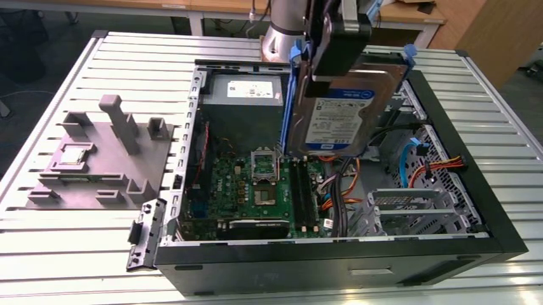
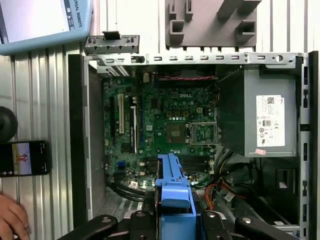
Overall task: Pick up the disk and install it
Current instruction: 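Insert the disk into the insertion slot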
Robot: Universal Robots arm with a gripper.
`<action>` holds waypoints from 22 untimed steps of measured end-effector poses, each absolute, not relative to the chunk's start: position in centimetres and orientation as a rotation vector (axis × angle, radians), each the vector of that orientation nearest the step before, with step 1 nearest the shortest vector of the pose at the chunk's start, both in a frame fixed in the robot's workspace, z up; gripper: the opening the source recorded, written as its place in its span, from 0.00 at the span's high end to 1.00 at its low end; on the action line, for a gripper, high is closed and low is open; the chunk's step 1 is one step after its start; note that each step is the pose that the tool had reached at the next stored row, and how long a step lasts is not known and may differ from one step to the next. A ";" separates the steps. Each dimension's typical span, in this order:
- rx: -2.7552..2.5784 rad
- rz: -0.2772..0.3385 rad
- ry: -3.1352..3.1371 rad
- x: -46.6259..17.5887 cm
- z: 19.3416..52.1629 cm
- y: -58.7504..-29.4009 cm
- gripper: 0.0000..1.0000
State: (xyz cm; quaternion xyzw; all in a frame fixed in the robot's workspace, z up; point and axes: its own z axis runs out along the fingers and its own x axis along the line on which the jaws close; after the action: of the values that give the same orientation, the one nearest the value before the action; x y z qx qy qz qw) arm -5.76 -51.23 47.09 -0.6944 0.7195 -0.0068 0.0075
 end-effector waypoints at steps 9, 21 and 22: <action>-2.172 -0.020 2.250 -3.0 47.0 -51.8 0.63; -2.172 -0.020 2.250 -1.6 46.5 -54.1 0.63; -2.172 -0.020 2.250 -1.2 46.5 -54.2 0.63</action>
State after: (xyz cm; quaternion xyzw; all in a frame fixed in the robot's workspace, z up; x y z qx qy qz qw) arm -1.23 -54.19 46.47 -0.6944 0.7195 -0.0063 0.0072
